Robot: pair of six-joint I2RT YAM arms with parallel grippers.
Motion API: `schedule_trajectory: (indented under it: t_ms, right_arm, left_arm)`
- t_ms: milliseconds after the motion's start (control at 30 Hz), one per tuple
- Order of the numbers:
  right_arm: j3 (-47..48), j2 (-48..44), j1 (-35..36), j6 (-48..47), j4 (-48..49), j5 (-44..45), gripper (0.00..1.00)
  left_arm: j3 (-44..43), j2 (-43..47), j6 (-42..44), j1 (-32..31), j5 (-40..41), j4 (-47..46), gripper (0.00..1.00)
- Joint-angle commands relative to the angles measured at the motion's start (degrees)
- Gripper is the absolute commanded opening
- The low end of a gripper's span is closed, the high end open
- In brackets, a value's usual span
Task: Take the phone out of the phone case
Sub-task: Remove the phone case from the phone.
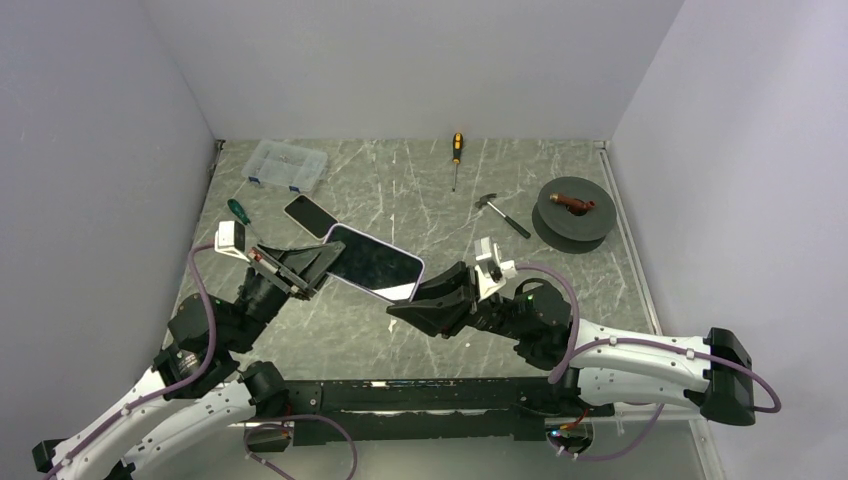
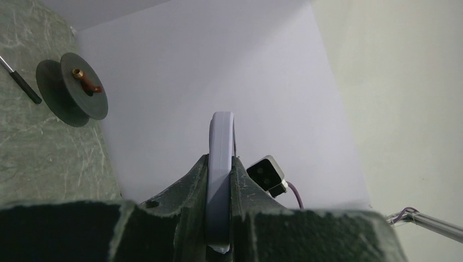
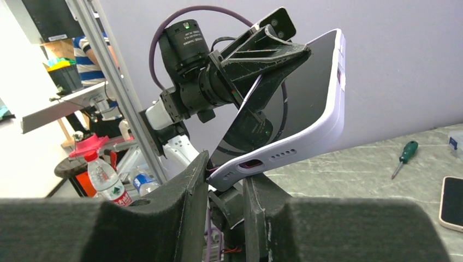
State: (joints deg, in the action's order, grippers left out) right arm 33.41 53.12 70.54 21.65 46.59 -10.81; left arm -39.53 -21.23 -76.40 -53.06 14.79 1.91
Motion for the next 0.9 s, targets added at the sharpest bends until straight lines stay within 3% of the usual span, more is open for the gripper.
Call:
schedule_trajectory:
  t_ms: [0, 867]
  right_arm:
    - [2.73, -0.66, -0.15, -7.72, 3.86, -0.36, 0.0]
    - [10.59, 1.45, -0.14, -19.59, -6.07, -4.62, 0.0]
  left_arm:
    - [1.03, -2.23, -2.02, -0.62, -7.88, 4.44, 0.0]
    - [0.11, -1.41, -2.2, -0.58, -11.92, 6.35, 0.0]
